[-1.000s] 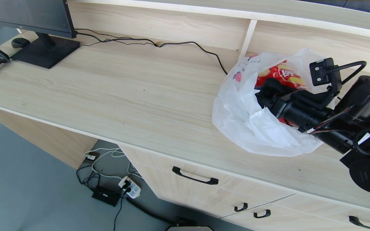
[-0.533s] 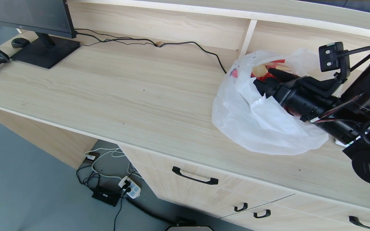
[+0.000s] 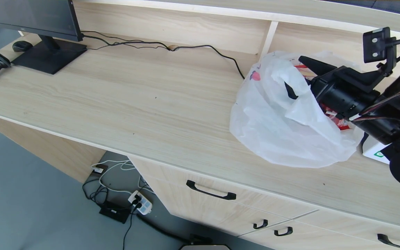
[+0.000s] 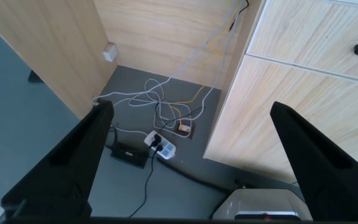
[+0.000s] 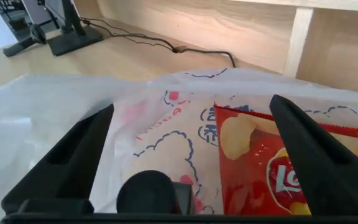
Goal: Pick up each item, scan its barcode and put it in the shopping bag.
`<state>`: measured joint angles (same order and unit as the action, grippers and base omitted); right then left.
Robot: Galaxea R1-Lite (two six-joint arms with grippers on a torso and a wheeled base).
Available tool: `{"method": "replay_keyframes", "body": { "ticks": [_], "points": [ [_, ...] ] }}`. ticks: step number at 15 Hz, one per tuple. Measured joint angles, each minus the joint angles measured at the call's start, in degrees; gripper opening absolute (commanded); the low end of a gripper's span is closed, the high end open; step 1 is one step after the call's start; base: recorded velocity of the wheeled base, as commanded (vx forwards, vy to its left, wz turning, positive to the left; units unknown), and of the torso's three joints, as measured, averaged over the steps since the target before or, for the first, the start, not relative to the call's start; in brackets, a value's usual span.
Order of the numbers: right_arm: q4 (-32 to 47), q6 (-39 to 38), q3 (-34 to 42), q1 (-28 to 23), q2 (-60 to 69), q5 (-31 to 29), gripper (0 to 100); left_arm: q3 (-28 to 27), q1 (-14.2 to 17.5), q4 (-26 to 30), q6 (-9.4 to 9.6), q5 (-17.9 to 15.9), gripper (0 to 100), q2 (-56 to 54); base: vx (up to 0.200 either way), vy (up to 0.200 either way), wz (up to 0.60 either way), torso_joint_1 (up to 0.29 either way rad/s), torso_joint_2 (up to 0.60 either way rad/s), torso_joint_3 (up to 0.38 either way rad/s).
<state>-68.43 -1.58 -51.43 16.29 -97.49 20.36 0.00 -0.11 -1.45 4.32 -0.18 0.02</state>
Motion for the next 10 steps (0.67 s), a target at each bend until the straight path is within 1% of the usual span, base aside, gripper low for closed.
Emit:
{"method": "replay_keyframes", "body": {
  "ticks": [1,6,9,10],
  "points": [
    [0.0,0.6,0.5,-1.9,0.2,0.5,100,0.0,0.0,0.0,0.04,0.0,100,0.0,0.0,0.0,0.0,0.0,0.0,0.0],
    [-0.4,1.7,1.4,-6.6,0.8,0.6,100,0.0,0.0,-0.1,0.15,0.0,100,0.0,0.0,0.0,0.0,0.0,0.0,0.0],
    [-0.7,0.9,4.3,-7.8,3.0,0.7,100,0.0,0.0,-0.1,0.11,0.0,100,0.0,0.0,0.0,0.0,0.0,0.0,0.0],
    [-1.7,0.4,6.4,-7.7,4.5,0.9,100,0.0,0.0,-0.1,0.09,0.0,100,0.0,0.0,0.0,0.0,0.0,0.0,0.0]
  ]
}}
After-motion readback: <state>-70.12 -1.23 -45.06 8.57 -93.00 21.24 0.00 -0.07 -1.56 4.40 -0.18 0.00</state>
